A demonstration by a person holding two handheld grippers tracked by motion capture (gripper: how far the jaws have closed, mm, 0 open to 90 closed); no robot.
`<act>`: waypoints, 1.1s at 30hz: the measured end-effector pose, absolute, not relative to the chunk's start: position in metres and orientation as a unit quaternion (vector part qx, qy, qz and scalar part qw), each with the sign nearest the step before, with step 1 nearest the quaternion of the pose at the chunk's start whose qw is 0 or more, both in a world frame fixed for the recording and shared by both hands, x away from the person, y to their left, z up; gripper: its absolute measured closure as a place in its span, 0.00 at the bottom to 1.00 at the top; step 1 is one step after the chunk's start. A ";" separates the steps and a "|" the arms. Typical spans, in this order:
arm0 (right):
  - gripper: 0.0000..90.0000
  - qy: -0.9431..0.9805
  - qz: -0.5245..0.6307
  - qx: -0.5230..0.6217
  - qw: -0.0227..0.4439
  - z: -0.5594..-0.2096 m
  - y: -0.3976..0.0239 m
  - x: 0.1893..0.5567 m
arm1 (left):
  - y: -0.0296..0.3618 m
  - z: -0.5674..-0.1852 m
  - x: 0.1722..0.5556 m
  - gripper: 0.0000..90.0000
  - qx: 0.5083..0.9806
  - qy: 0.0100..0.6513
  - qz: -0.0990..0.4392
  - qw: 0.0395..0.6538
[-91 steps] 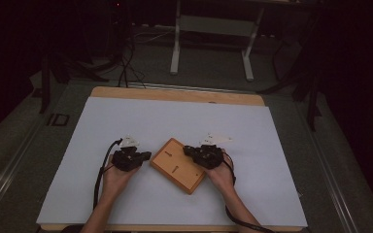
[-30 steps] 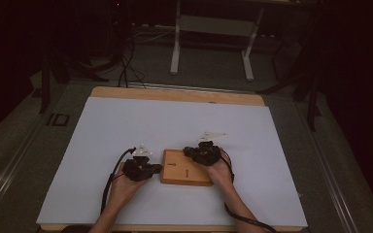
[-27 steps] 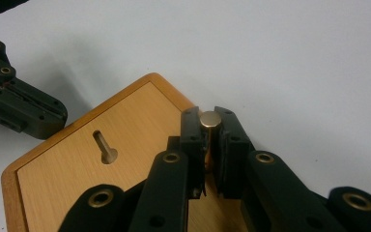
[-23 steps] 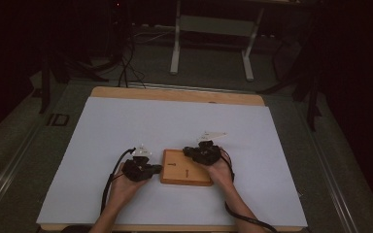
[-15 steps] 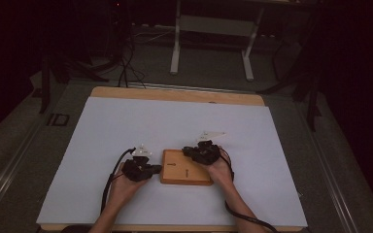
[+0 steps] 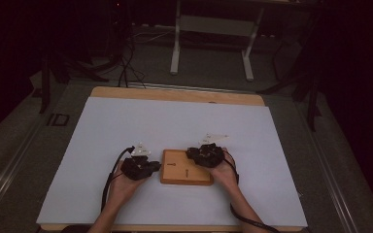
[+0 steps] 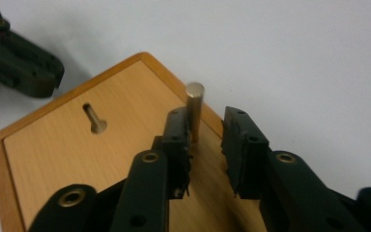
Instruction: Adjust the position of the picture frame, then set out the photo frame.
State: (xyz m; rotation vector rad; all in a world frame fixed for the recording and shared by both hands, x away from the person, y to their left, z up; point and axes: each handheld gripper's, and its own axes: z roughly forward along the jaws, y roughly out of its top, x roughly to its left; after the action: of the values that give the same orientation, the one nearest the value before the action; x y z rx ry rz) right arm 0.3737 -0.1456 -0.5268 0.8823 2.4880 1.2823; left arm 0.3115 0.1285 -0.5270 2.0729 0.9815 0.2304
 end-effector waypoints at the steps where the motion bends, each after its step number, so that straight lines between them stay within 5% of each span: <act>1: 0.78 0.845 0.433 0.297 0.105 -0.526 -0.147 0.373 | 0.129 -0.527 0.311 0.90 0.821 0.389 0.093 0.407; 33: 0.68 0.832 0.434 0.326 0.112 -0.524 -0.205 0.334 | 0.115 -0.512 0.320 0.79 0.827 0.354 0.111 0.423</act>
State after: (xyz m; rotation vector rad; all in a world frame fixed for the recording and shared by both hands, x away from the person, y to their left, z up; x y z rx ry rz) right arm 0.3344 -0.2049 -0.5244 0.9579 2.4443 1.2735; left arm 0.3197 0.1154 -0.5123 2.0700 0.8870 0.2773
